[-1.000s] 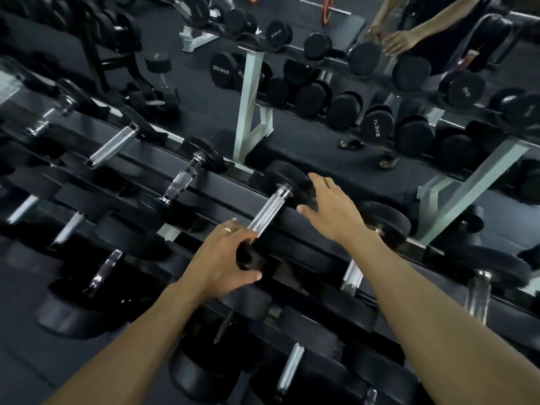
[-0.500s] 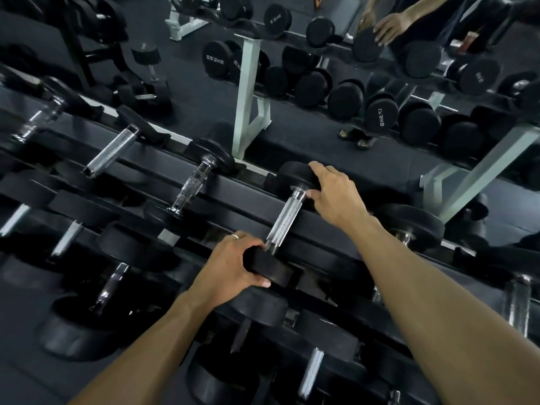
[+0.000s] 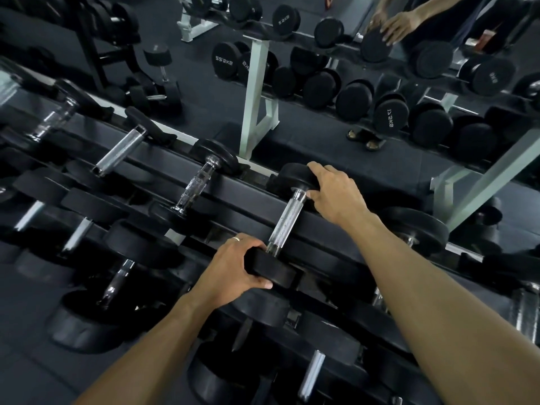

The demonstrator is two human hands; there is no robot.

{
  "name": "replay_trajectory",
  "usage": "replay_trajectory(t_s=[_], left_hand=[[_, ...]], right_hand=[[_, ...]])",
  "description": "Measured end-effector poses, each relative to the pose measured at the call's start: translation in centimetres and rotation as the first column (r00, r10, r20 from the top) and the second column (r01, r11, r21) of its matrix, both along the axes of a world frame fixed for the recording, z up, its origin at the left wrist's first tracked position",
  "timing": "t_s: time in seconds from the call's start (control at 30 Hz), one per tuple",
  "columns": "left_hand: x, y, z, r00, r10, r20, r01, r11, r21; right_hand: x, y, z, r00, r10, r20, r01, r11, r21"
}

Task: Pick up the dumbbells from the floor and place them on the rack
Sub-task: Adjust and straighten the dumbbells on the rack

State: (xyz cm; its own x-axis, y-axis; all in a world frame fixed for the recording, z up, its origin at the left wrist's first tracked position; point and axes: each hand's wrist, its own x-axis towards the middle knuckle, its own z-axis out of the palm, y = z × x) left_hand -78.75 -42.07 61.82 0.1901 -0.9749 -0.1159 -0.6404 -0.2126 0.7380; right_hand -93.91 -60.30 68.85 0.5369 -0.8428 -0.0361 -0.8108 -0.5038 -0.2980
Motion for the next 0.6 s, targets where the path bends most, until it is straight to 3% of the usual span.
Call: replay_trajectory(t_s=[0.33, 0.47, 0.6], left_hand=[[0.2, 1.4, 2.0, 0.983, -0.069, 0.169, 0.060, 0.997, 0.055], [2.6, 2.7, 2.6, 0.974, 0.044, 0.224, -0.043, 0.999, -0.006], [7.0, 3.5, 2.8, 0.948, 0.173, 0.267, -0.155, 0.984, -0.086]], right_hand=[[1.3, -0.1, 1.6, 0.999, 0.037, 0.034, -0.036, 0.999, -0.016], [5.0, 1.0, 2.7, 0.984, 0.126, 0.123, -0.114, 0.988, -0.100], [8.9, 2.5, 1.9, 0.973, 0.174, 0.149, -0.171, 0.985, -0.035]])
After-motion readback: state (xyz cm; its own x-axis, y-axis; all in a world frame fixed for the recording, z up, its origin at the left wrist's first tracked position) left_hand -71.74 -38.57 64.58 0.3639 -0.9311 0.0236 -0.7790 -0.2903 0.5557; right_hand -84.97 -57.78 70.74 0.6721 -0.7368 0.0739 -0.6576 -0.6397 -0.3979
